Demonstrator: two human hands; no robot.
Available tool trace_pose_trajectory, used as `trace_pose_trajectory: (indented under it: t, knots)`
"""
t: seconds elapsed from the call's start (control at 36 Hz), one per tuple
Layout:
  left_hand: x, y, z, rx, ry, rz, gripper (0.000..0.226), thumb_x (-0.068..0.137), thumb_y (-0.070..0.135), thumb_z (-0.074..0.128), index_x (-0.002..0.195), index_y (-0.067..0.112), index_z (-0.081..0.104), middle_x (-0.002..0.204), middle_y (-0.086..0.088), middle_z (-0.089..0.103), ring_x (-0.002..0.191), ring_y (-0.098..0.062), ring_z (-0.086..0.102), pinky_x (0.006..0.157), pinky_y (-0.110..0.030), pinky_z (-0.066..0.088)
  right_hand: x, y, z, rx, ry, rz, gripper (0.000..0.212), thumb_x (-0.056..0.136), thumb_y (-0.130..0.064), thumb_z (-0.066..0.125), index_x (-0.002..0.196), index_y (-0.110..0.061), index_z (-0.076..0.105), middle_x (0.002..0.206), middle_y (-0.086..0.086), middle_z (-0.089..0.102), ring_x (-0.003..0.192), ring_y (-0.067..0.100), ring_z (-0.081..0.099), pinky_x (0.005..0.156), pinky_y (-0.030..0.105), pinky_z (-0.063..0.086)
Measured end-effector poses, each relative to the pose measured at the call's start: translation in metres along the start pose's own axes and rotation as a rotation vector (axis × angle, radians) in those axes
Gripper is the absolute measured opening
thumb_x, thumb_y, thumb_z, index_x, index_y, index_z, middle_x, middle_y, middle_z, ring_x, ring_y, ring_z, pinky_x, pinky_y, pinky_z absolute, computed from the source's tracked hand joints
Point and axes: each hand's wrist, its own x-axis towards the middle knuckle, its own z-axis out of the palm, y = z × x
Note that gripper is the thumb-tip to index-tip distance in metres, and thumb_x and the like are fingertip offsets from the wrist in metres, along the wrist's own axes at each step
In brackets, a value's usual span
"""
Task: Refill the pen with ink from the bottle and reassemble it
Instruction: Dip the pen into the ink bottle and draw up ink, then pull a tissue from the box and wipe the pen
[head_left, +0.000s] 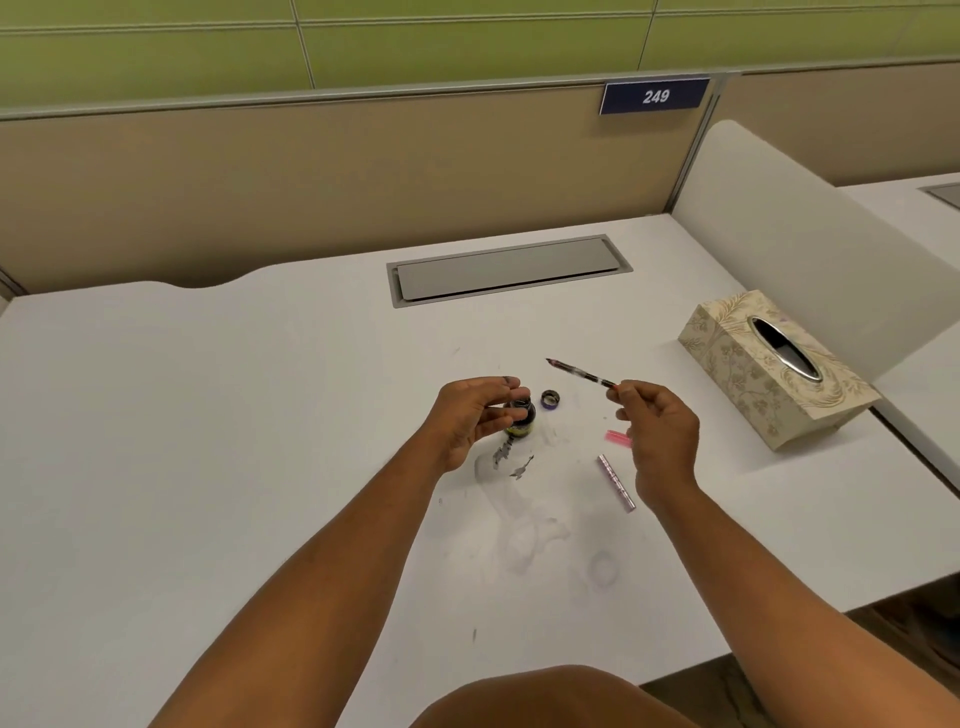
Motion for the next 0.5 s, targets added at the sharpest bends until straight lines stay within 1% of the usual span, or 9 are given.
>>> trace_pose_trajectory:
  t: [0.06, 0.11, 0.17, 0.25, 0.39, 0.44, 0.5]
  knots:
    - [-0.001, 0.002, 0.007, -0.021, -0.02, -0.003, 0.021, 0.094, 0.007, 0.061, 0.113, 0.002, 0.07, 0.105, -0.01, 0.078, 0.085, -0.023, 0.076, 0.066, -0.021, 0.06, -0.003, -0.002, 0.003, 0.064, -0.005, 0.072, 0.005, 0.092, -0.017, 0.067, 0.093, -0.018, 0.072, 0.085, -0.002, 0.076, 0.072, 0.011, 0.061, 0.061, 0.026, 0.045]
    - [-0.003, 0.004, 0.015, -0.035, -0.051, -0.01, 0.021, 0.095, 0.009, 0.059, 0.113, 0.003, 0.07, 0.105, -0.008, 0.078, 0.085, -0.022, 0.077, 0.064, -0.02, 0.058, -0.006, -0.004, 0.006, 0.111, -0.024, 0.133, 0.006, 0.091, -0.018, 0.068, 0.095, -0.018, 0.073, 0.089, -0.001, 0.077, 0.075, 0.012, 0.061, 0.067, 0.033, 0.044]
    - [-0.004, 0.007, 0.023, -0.044, -0.09, -0.017, 0.023, 0.096, 0.011, 0.058, 0.115, 0.003, 0.068, 0.106, -0.007, 0.078, 0.09, -0.023, 0.077, 0.063, -0.02, 0.054, -0.009, -0.008, 0.007, 0.141, -0.042, 0.18, 0.007, 0.091, -0.02, 0.068, 0.096, -0.018, 0.073, 0.093, -0.001, 0.078, 0.079, 0.014, 0.06, 0.071, 0.034, 0.042]
    - [-0.004, 0.012, 0.034, -0.054, -0.126, -0.027, 0.024, 0.098, 0.013, 0.056, 0.117, 0.003, 0.067, 0.111, -0.009, 0.077, 0.098, -0.026, 0.075, 0.059, -0.018, 0.054, -0.013, -0.014, 0.009, 0.172, -0.065, 0.216, 0.009, 0.091, -0.023, 0.069, 0.098, -0.019, 0.072, 0.095, -0.002, 0.078, 0.082, 0.013, 0.059, 0.074, 0.033, 0.041]
    - [-0.001, 0.016, 0.054, -0.056, -0.158, -0.023, 0.026, 0.099, 0.016, 0.055, 0.119, 0.004, 0.067, 0.116, -0.01, 0.075, 0.102, -0.027, 0.074, 0.056, -0.016, 0.055, -0.016, -0.023, 0.005, 0.208, -0.065, 0.225, 0.011, 0.091, -0.024, 0.069, 0.1, -0.019, 0.072, 0.098, 0.0, 0.077, 0.086, 0.016, 0.058, 0.076, 0.036, 0.041]
    - [0.002, 0.016, 0.061, -0.058, -0.168, -0.023, 0.026, 0.099, 0.016, 0.055, 0.12, 0.005, 0.066, 0.117, -0.01, 0.075, 0.103, -0.026, 0.074, 0.059, -0.016, 0.056, -0.015, -0.025, 0.002, 0.214, -0.058, 0.21, 0.012, 0.091, -0.023, 0.069, 0.101, -0.018, 0.072, 0.098, 0.0, 0.077, 0.086, 0.016, 0.058, 0.076, 0.038, 0.041]
    - [0.005, 0.015, 0.068, -0.064, -0.173, -0.014, 0.027, 0.099, 0.015, 0.056, 0.122, 0.005, 0.066, 0.118, -0.009, 0.074, 0.106, -0.026, 0.073, 0.064, -0.019, 0.057, -0.014, -0.028, -0.002, 0.212, -0.054, 0.191, 0.011, 0.091, -0.023, 0.069, 0.1, -0.018, 0.072, 0.097, 0.0, 0.078, 0.085, 0.016, 0.059, 0.073, 0.037, 0.041]
